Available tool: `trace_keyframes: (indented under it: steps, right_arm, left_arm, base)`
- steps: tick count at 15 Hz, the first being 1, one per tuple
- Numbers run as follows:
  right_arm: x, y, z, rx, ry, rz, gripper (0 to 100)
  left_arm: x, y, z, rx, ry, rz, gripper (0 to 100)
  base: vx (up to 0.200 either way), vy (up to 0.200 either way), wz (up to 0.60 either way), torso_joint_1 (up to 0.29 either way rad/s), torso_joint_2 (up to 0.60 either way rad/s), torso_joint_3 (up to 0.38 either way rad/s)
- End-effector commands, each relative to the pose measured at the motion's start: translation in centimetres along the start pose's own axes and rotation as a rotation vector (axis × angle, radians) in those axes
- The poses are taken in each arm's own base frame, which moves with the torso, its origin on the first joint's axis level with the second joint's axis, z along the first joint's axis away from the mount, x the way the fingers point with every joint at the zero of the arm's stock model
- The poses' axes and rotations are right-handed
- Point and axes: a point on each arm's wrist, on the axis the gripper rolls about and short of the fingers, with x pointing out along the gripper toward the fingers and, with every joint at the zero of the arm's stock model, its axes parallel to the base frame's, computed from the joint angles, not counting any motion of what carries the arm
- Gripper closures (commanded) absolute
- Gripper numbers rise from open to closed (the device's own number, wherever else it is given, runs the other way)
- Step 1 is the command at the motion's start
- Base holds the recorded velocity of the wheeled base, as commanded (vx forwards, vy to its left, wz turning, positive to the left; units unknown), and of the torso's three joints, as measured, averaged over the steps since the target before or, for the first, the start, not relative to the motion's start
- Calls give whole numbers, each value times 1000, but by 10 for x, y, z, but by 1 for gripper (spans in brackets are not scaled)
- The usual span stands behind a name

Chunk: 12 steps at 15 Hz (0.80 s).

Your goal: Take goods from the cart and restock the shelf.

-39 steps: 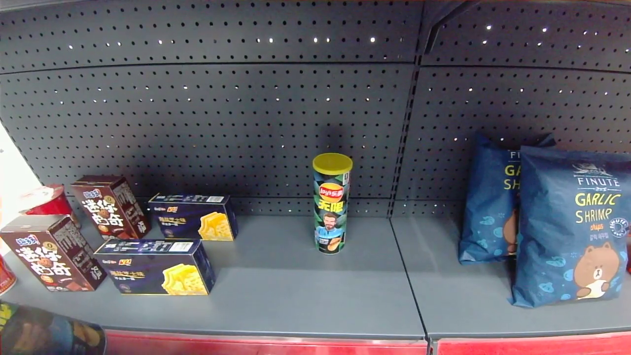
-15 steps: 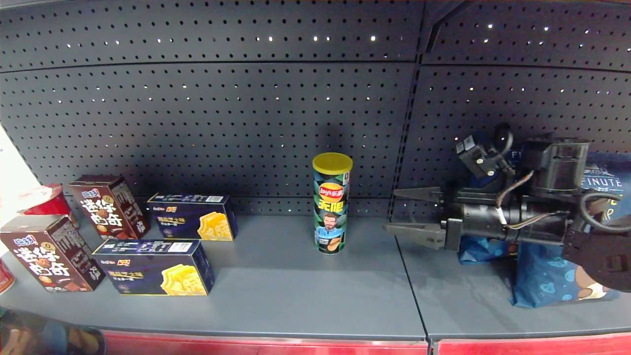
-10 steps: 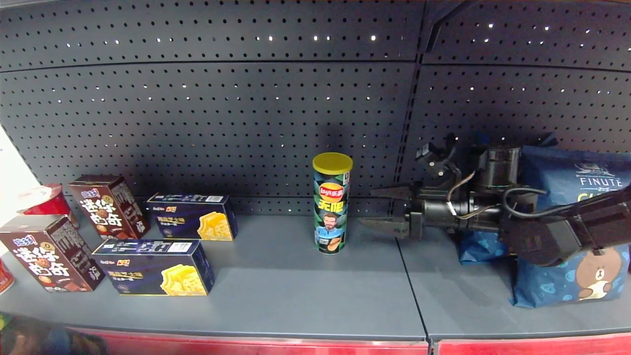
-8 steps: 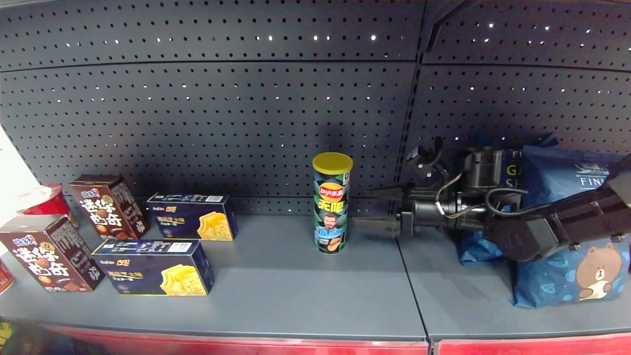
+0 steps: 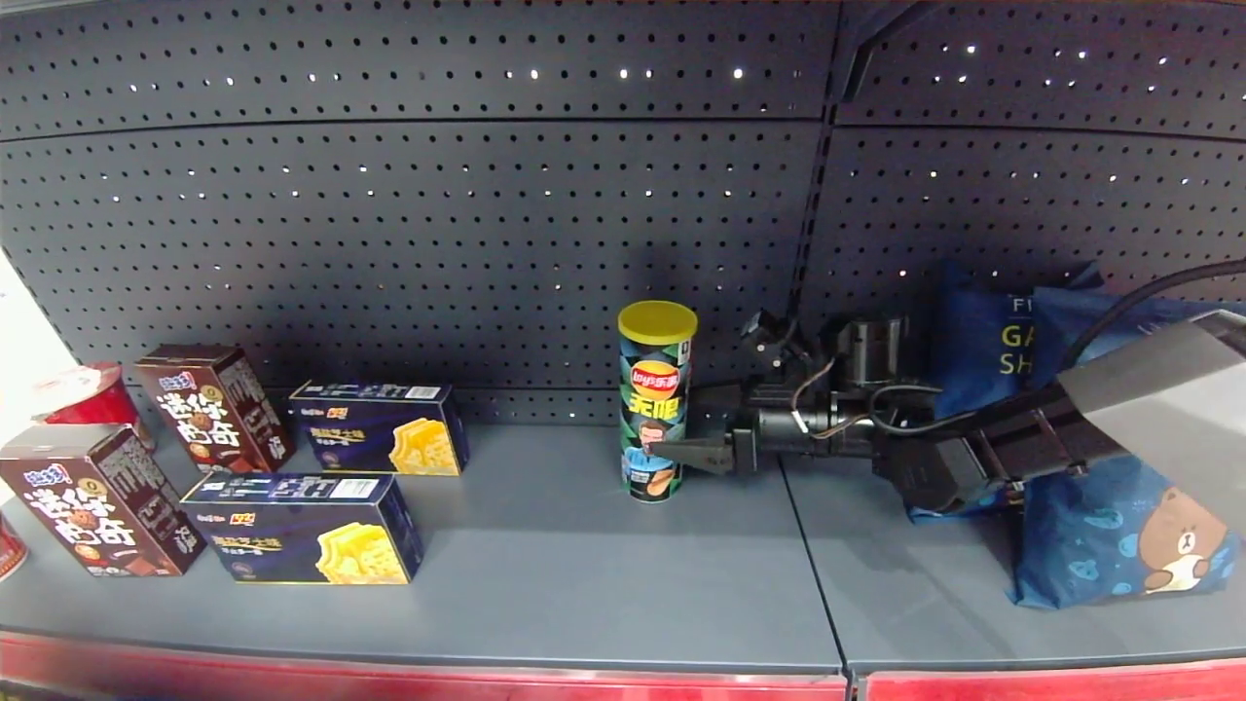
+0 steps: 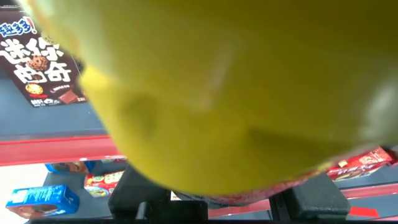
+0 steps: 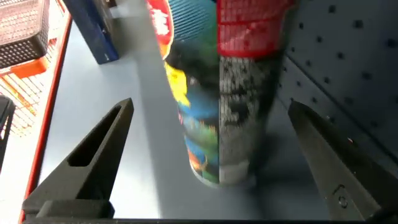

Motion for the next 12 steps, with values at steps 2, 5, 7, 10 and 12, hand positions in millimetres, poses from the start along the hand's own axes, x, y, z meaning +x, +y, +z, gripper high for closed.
trace_keyframes:
  steps: [2,5,7,10,12]
  right_arm:
    - [25,-4,-12,19,2,26,0]
    - [35,-5,-15,29,-8,37,0]
    - [39,-6,-19,32,-17,38,0]
    - [46,-3,-20,75,-64,50,0]
    - [50,-2,-21,71,-81,56,100]
  left_arm:
    - [-6,0,-2,1,-21,-2,100]
    - [-6,0,-3,1,-20,-3,100]
    - [-6,0,-3,1,-19,-9,100]
    - [-6,-1,-3,1,-20,-17,100]
    - [-7,-1,-4,2,-23,-17,100]
  base:
    - [0,0,0,0,0,0]
    - [0,0,0,0,0,0]
    - [0,0,0,0,0,0]
    - [0,0,0,0,0,0]
    - [0,0,0,0,0,0]
